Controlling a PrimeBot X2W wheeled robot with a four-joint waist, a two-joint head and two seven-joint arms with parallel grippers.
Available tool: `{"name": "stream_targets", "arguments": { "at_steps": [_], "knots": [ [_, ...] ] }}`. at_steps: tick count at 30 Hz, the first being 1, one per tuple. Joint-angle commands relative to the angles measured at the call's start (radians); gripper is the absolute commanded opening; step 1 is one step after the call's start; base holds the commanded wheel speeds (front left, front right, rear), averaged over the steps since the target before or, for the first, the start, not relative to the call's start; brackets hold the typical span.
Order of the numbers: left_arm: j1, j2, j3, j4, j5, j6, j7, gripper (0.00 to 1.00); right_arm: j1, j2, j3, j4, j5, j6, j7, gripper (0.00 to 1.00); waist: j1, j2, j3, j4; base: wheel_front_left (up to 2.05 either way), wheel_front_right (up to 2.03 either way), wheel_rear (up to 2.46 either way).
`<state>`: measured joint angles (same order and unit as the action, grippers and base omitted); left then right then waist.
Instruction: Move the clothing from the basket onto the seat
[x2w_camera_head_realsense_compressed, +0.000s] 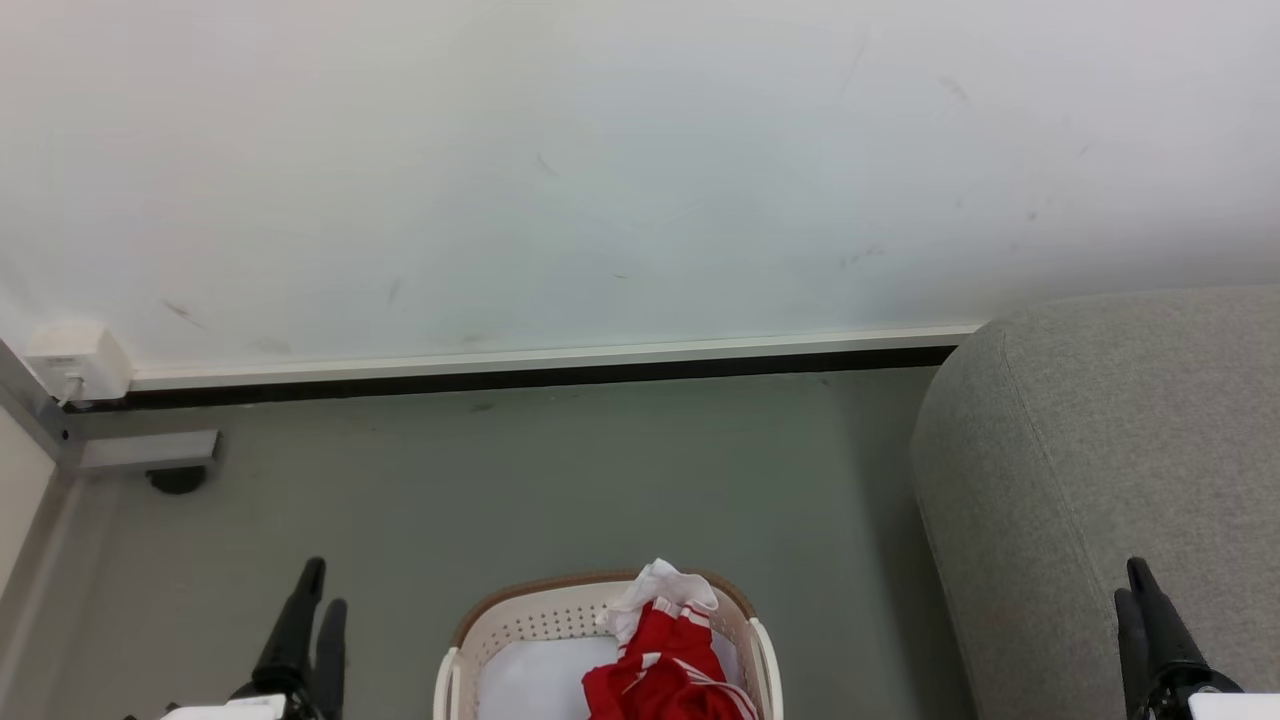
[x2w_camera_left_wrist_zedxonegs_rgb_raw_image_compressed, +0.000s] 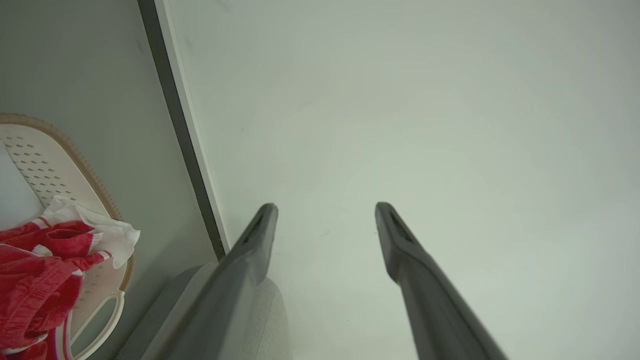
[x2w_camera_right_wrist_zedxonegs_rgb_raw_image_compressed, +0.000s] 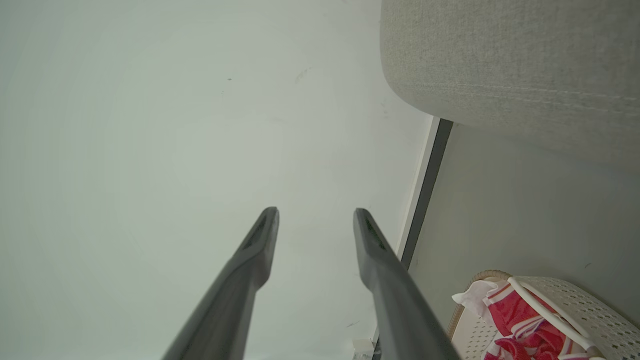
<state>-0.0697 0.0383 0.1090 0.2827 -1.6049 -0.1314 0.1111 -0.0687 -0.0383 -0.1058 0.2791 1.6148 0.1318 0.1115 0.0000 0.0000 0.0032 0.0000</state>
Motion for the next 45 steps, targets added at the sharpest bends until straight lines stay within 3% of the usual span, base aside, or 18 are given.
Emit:
{"name": "stream_targets", "arguments": {
  "at_steps": [1,10,20,34,45],
  "knots": [
    [-0.018,0.005,-0.002,-0.019,0.001,0.0,-0.011,1.0,-0.015,-0.006,0.007,-0.023,-0.002,0.0,-0.011,1.0,0.0,0.0,0.0,0.0,0.0,0.0,0.0],
    [-0.026,0.006,-0.019,-0.041,0.034,0.0,-0.056,1.0,-0.011,-0.007,0.038,-0.062,-0.023,0.0,-0.056,1.0,0.0,0.0,0.002,0.001,0.0,0.0,0.0],
    [-0.032,0.007,-0.022,-0.077,0.172,0.0,-0.101,1.0,-0.006,-0.009,0.071,-0.104,-0.102,0.0,-0.101,1.0,0.0,0.0,0.003,0.0,0.0,0.0,0.0],
    [-0.029,0.009,-0.021,-0.134,0.464,0.0,-0.156,1.0,-0.003,-0.01,0.112,-0.141,-0.339,-0.001,-0.156,1.0,0.0,0.0,0.006,0.002,0.0,0.0,0.0],
    [-0.019,0.01,-0.034,-0.162,0.715,0.008,-0.194,1.0,0.003,-0.011,0.124,-0.141,-0.59,-0.001,-0.194,1.0,0.0,0.0,0.006,0.0,0.0,0.0,0.0]
  ]
}}
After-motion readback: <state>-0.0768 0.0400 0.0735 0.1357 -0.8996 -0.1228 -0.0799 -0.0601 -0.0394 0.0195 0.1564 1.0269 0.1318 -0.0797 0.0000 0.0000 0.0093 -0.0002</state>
